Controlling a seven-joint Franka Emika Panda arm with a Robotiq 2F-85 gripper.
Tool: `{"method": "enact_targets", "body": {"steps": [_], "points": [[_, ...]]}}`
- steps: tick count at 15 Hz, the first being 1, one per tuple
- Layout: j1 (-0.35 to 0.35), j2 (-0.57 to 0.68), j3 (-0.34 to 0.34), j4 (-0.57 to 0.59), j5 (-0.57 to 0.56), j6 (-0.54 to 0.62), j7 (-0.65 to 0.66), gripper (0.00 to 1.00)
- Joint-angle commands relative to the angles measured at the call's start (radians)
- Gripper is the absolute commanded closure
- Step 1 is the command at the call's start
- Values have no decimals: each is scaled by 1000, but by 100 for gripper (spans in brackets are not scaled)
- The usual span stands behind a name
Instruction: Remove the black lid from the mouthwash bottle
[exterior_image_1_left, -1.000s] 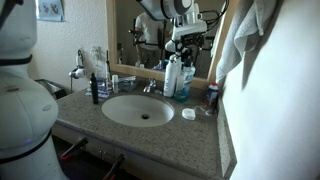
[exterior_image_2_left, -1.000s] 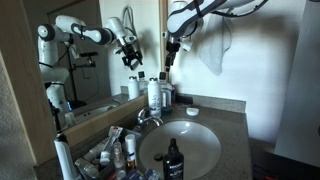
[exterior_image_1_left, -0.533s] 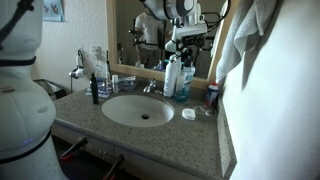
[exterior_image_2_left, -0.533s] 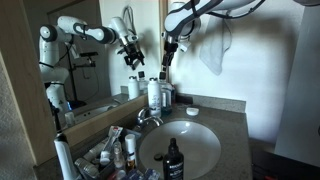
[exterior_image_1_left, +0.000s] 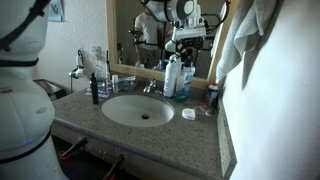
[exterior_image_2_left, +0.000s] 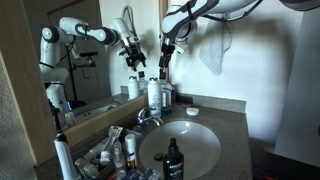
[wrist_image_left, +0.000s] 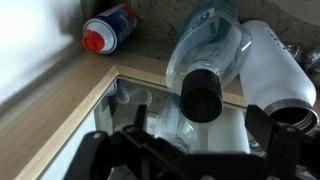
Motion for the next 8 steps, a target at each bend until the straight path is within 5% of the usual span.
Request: {"method": "enact_targets", "body": {"steps": [1,2,3,8], "points": [[-21,19,20,49,21,-36,-12,1],[-23,20,22,50,25,-39,-12,9],[-23,20,22,51,27,-43,-11,26],[-28,22,33,39,44,-47,-13,64]]}}
